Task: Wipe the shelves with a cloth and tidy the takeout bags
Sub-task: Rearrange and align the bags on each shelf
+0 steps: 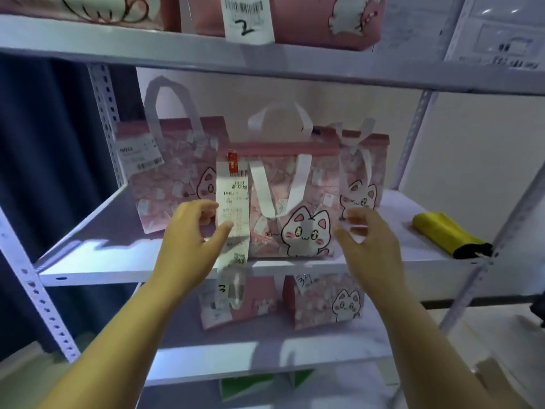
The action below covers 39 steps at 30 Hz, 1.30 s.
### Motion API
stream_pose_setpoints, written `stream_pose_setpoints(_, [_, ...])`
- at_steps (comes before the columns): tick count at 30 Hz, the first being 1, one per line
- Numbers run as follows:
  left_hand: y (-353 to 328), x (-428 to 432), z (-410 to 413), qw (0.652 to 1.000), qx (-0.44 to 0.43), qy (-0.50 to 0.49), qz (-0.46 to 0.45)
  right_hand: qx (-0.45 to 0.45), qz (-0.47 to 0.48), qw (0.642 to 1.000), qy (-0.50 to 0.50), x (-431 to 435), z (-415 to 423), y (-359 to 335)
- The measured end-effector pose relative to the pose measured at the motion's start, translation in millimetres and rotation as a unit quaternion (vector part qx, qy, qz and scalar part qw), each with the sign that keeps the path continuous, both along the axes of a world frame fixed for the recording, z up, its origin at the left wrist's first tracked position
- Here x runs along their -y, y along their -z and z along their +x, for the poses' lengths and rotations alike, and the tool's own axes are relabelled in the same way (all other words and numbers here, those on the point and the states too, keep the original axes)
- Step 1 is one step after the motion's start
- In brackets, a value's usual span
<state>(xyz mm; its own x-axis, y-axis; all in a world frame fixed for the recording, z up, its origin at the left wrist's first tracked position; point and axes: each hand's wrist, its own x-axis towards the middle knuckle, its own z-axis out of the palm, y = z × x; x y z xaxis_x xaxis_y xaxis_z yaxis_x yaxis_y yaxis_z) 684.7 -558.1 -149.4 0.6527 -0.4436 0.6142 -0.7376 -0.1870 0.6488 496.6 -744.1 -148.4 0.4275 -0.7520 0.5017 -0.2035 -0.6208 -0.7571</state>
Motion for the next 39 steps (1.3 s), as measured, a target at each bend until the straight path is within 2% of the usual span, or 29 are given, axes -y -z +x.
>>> stream_pose_setpoints(5, [34.4, 20.8, 17.0, 0.991, -0.075, -0.051, 0.102, -0.106, 0.058, 0.993, 0.008, 32.8, 15.3, 33.6])
stream_pose_setpoints(10, [53.1, 41.4, 15.3, 0.986, -0.148, -0.035, 0.073, -0.144, 0.079, 0.986, -0.028, 59.0, 27.3, 56.7])
stream_pose_setpoints(13, [57.9, 48.4, 7.6, 0.981, -0.187, -0.038, 0.021, -0.103, 0.086, 0.988, -0.072, 65.6, 32.1, 68.5])
stream_pose_setpoints(19, [58.1, 49.1, -17.7, 0.976, -0.207, -0.058, -0.036, -0.026, 0.084, 0.994, -0.062, 66.5, 28.1, 82.0])
stream_pose_setpoints(22, [52.5, 45.9, -32.6, 0.977, -0.198, -0.063, -0.037, 0.018, 0.081, 0.995, -0.048, 63.3, 18.7, 82.7])
stream_pose_setpoints(27, [47.5, 29.7, -58.9, 0.978, -0.192, -0.058, -0.057, 0.043, 0.087, 0.994, -0.045, 46.6, -9.6, 77.8])
stream_pose_setpoints(39, [17.8, -58.3, -168.5, 0.987, -0.108, -0.005, -0.12, 0.103, -0.031, 0.994, 0.003, -45.6, -135.1, 45.4])
